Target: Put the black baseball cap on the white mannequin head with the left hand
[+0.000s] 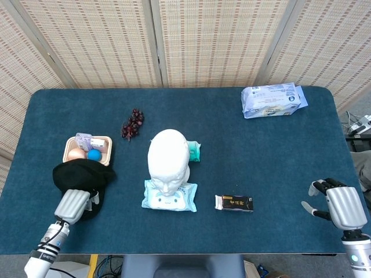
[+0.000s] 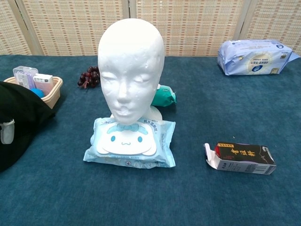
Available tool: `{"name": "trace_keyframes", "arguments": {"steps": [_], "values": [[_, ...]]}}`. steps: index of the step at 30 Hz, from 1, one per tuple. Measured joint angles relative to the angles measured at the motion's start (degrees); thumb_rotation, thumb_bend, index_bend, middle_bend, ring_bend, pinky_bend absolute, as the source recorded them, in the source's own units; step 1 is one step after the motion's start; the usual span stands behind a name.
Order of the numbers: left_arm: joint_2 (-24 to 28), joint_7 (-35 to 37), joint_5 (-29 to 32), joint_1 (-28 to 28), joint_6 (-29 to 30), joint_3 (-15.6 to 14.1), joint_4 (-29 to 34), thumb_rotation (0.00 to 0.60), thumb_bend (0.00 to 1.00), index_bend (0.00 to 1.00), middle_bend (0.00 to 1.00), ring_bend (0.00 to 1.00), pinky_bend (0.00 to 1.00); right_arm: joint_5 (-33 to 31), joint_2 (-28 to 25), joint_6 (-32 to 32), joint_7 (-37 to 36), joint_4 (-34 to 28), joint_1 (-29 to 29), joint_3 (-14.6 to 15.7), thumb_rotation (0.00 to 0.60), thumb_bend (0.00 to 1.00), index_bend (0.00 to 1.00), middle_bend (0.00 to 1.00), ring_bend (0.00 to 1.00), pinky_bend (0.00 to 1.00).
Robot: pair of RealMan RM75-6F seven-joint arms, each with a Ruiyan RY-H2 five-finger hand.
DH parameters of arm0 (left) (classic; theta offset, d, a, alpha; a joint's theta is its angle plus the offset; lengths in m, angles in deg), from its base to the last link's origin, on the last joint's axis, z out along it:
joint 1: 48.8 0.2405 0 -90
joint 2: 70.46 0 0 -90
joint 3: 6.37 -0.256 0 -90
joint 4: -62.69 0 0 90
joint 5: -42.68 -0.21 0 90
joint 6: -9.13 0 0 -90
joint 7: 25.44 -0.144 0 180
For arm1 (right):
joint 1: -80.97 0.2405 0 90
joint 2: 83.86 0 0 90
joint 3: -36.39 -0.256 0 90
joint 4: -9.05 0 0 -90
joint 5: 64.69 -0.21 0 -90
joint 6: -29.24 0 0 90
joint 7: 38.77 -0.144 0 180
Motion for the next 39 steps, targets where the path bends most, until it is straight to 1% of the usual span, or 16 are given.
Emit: {"name": "trace_keyframes", "arguments": {"steps": [6, 10, 11, 13, 17, 18, 21, 24, 27, 31, 39], "values": [[0.5, 0.5, -0.5, 0.5, 1.7, -0.3, -0.7, 0.6, 0.92, 0.51, 0.47, 0.45, 0.56, 0.0, 0.1, 0.1, 0.2, 0.0, 0.0, 0.0, 0.6, 0.16, 0.6, 0.6, 0.46, 0.59], [2.0, 0.1, -1.3, 1.0, 2.4, -1.2, 1.2, 0.6, 0.88, 0.5, 0.46, 0.44, 0.56, -0.2, 0.1, 0.2, 0.4, 0.0, 0.1, 0.0, 0.6, 0.16, 0.6, 0.6, 0.46, 0.59], [2.6, 0.0, -1.9, 1.4, 3.0, -1.7, 2.0, 0.6, 0.85, 0.5, 0.45, 0.44, 0.56, -0.1, 0.1, 0.2, 0.5, -0.1, 0.1, 0.0, 0.6, 0.16, 0.6, 0.6, 0.46, 0.59], [3.3, -0.1, -3.1, 1.9, 4.2, -2.4, 2.8, 0.6, 0.74, 0.49, 0.44, 0.44, 0.56, -0.1, 0.1, 0.2, 0.5, -0.1, 0.1, 0.0, 0.6, 0.16, 0.6, 0.6, 0.46, 0.59], [3.9, 0.1, -7.6, 3.5, 8.1, -3.9, 3.3, 0.6, 0.41, 0.48, 0.42, 0.43, 0.56, 0.0, 0.1, 0.2, 0.6, -0.1, 0.0, 0.1, 0.6, 0.16, 0.6, 0.6, 0.46, 0.59], [3.9, 0.2, -8.7, 3.9, 9.2, -4.2, 3.3, 0.6, 0.35, 0.48, 0.42, 0.43, 0.56, 0.0, 0.1, 0.2, 0.7, -0.1, 0.0, 0.1, 0.6, 0.16, 0.6, 0.6, 0.46, 0.59], [3.6, 0.8, -11.7, 5.3, 12.6, -5.1, 2.8, 0.6, 0.23, 0.48, 0.44, 0.43, 0.56, 0.0, 0.1, 0.3, 0.8, -0.1, 0.1, 0.1, 0.6, 0.16, 0.6, 0.6, 0.46, 0.59], [2.9, 1.5, -13.9, 6.4, 15.1, -5.7, 1.0, 0.6, 0.14, 0.48, 0.46, 0.43, 0.56, 0.0, 0.2, 0.4, 1.0, -0.2, 0.1, 0.1, 0.6, 0.16, 0.6, 0.6, 0.46, 0.59], [1.6, 2.3, -15.6, 7.3, 17.3, -6.0, -1.7, 0.6, 0.1, 0.49, 0.48, 0.43, 0.56, -0.1, 0.2, 0.6, 1.1, -0.2, 0.2, 0.1, 0.6, 0.16, 0.6, 0.6, 0.46, 0.59], [-0.3, 3.8, -17.1, 8.1, 18.6, -6.5, -4.8, 0.6, 0.08, 0.49, 0.49, 0.42, 0.56, -0.1, 0.2, 0.7, 1.2, -0.2, 0.2, 0.2, 0.6, 0.16, 0.6, 0.6, 0.46, 0.59], [-3.1, 3.5, -17.0, 8.0, 16.4, -6.8, -7.6, 0.6, 0.06, 0.5, 0.52, 0.42, 0.55, -0.1, 0.0, 0.6, 0.7, -0.2, 0.2, 0.1, 0.6, 0.16, 0.6, 0.6, 0.46, 0.59]]}}
